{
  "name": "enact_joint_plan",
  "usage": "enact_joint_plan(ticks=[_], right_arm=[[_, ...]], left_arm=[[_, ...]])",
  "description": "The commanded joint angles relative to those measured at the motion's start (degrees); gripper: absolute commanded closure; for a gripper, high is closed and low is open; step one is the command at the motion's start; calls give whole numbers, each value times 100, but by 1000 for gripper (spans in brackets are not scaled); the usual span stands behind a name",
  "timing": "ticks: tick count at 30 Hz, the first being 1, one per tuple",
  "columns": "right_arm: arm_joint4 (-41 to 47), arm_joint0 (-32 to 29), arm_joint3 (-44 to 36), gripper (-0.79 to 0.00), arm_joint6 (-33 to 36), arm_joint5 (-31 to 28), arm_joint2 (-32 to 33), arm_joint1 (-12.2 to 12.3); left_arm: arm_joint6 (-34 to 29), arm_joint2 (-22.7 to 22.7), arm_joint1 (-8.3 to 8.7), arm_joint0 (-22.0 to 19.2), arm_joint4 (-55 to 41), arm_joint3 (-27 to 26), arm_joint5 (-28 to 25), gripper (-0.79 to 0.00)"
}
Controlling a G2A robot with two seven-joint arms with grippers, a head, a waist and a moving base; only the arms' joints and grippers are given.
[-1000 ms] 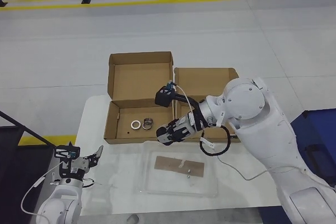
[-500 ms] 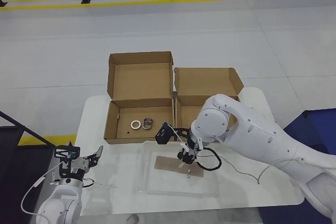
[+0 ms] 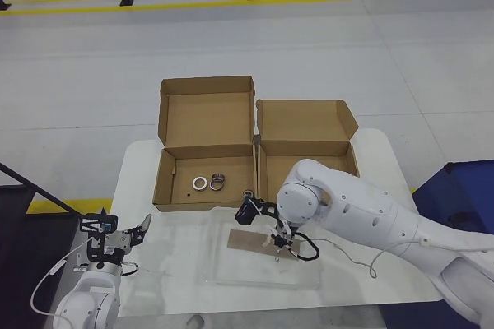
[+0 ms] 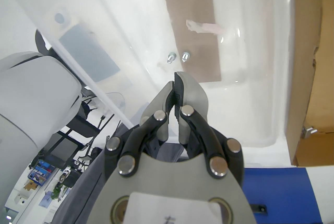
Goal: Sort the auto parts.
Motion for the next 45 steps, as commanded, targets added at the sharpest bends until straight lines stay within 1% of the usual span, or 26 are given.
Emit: enact_joint_plan(ticks=[1,4,5,6,10,11,15,16,20,26,38,45], right_arm=[[-55,13,67,0,-2,22,-112,-33],[-150,20,96,0,-2,-60,-246,-95],[-244,19,94,-28,-2,-74,-303,-119],[-380,14,83,-37,-2,-97,-365,-145],[-588,-78,95,-197,-2,-164,-365,-237],[-638,-110,105,-203,-2,-174,-365,-258],[-678,-196,175,-212,-2,-259,-365,-345],[-669,-212,211,-197,-2,-292,-365,-367],[-690,-246,343,-206,-2,-377,-365,-455],[-750,-284,561,-191,-2,-435,-365,-573],[-834,-387,900,-188,-2,-569,-365,-801],[-978,-455,1085,-163,-2,-589,-365,-917]], left_arm=[[0,0,0,0,0,0,0,-785],[0,0,0,0,0,0,0,-785],[0,0,0,0,0,0,0,-785],[0,0,0,0,0,0,0,-785],[0,0,0,0,0,0,0,-785],[0,0,0,0,0,0,0,-785],[0,0,0,0,0,0,0,-785],[0,0,0,0,0,0,0,-785],[0,0,0,0,0,0,0,-785],[0,0,0,0,0,0,0,-785],[0,0,0,0,0,0,0,-785],[0,0,0,0,0,0,0,-785]])
